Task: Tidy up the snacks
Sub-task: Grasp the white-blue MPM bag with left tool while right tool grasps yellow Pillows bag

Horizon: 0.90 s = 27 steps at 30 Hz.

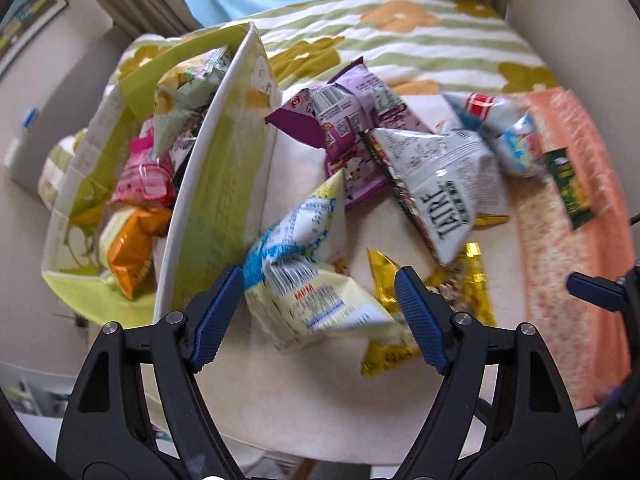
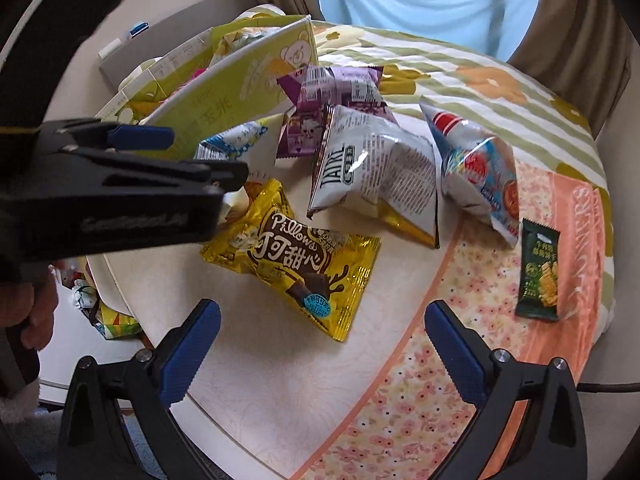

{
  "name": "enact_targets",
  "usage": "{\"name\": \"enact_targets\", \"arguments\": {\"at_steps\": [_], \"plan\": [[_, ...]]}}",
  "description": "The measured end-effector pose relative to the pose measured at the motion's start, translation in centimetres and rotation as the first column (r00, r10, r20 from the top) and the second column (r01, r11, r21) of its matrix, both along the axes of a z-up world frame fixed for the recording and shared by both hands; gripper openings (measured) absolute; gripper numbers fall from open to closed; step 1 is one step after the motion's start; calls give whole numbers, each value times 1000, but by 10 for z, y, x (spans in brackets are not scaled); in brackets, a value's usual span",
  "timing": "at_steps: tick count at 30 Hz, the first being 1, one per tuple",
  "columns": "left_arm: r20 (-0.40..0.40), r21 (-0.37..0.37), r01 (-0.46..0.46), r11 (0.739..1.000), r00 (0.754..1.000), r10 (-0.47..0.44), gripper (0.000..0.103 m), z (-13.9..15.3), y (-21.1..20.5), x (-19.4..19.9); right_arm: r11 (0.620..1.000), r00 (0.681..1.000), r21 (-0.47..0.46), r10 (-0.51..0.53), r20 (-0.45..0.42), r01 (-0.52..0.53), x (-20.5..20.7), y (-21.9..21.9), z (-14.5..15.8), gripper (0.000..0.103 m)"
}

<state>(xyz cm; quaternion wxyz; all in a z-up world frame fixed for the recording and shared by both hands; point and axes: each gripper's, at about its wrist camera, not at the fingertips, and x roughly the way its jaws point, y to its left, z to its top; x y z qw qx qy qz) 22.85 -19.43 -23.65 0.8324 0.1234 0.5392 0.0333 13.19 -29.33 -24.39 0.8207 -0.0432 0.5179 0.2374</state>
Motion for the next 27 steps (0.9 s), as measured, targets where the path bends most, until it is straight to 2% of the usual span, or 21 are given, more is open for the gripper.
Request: {"name": "enact_targets", "arguments": {"at_steps": [5, 9, 17, 24, 27], "plan": [[-37, 73, -6, 997, 999, 9, 76, -17, 1, 19, 1000, 1000, 12, 10, -10, -10, 9, 2, -9, 102], [-89, 90, -18, 996, 996, 26, 75, -33, 5, 29, 999, 999, 18, 37, 4, -37, 15, 8, -14, 102], [-118, 230, 84, 969, 991, -58, 73, -51, -11, 26, 987, 985, -56, 157, 75, -153, 21, 26, -30, 102], [-154, 256, 146, 956, 982, -109, 59, -57, -18, 17, 928, 923, -181, 353, 151, -325, 18, 44, -40, 102], [-153, 260, 153, 953, 981, -116, 59, -59, -19, 16, 897, 889, -210, 425, 172, -389, 17, 51, -42, 102]]}}
